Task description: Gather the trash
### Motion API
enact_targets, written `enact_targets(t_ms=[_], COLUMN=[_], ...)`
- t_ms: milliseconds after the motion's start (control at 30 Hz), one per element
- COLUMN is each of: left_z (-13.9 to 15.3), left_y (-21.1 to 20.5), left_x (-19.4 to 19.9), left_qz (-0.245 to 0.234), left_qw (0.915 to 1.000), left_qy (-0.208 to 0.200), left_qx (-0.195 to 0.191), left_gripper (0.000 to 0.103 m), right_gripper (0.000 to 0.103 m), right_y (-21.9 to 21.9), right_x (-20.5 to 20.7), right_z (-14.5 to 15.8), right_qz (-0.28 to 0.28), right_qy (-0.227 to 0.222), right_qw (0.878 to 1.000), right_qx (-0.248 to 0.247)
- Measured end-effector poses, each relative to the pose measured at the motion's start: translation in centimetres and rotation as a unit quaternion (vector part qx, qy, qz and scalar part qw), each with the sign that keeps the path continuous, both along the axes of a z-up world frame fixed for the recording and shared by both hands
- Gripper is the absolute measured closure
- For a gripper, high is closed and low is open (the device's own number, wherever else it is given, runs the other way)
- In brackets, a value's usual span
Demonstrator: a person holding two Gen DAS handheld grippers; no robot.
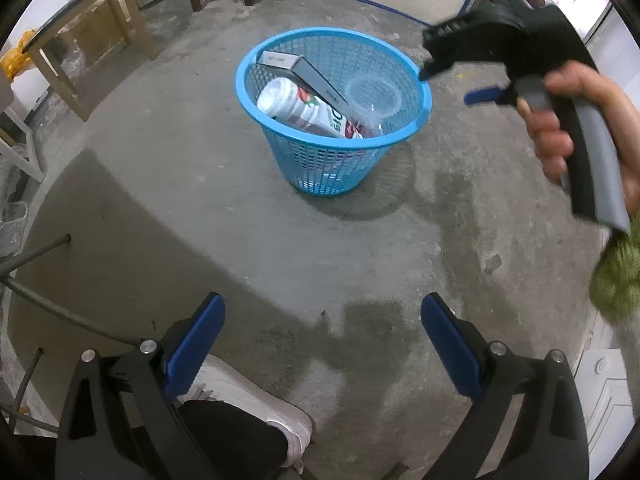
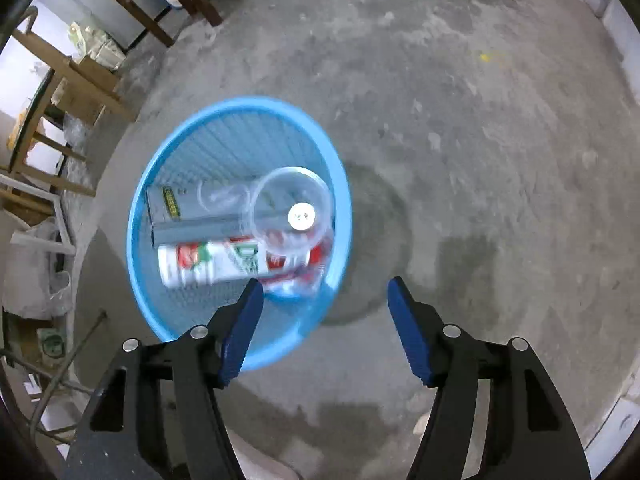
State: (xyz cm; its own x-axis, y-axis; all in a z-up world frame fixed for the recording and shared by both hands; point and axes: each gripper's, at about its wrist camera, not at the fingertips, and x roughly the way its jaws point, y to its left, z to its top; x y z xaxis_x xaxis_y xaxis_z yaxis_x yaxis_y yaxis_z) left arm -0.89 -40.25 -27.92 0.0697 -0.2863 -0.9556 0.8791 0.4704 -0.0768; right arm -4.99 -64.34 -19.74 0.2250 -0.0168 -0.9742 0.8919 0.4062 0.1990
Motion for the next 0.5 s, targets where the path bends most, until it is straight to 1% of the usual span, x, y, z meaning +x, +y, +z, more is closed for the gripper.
enact_targets(t_ms=[33,100,200,233,300,433,500], left_z=[0.1,0.2,0.5,0.7,1.2,2.4,3.3], left_y=[0.1,0.4,0.8,0.9,1.0,1.6,2.0], left_x=[0.0,0.2,0.4,0.5,0.4,0.1,-0.4], left_qz=[0.0,0.002,0.004,0.005,0.006,0.005,-0.002], left_qw=[1.0,1.0,0.9999,0.9999,0.9998,0.9991,0.9986], left_qy=[0.0,0.001,-0.003,-0.005,-0.01,-0.019,-0.024], left_qx=[-0.001,-0.004,-0.01,-0.012,-0.019,-0.036,-0.047], left_gripper=[0.007,0.007,0.007,0.007,0.007,0.007,0.007], right_gripper=[0.035,0.034,0.033,0.032,0.031,0.026,0.025], right_y=[0.5,1.7,3.8,4.7,5.6,7.7,8.6], right_x=[-0.7,-2.6,-5.3,-6.1,-8.1,-11.2,-12.3], right_z=[0.3,1.5,4.3,5.7,7.2,10.0,11.2], right_qz=[-0.006,-0.015,-0.021,-0.024,-0.031,-0.051,-0.059], right_qy=[-0.01,-0.025,-0.043,-0.047,-0.06,-0.097,-0.115], right_qw=[1.0,1.0,0.999,0.999,0.998,0.994,0.991], right_qx=[0.003,0.003,-0.008,-0.012,-0.016,-0.02,-0.019])
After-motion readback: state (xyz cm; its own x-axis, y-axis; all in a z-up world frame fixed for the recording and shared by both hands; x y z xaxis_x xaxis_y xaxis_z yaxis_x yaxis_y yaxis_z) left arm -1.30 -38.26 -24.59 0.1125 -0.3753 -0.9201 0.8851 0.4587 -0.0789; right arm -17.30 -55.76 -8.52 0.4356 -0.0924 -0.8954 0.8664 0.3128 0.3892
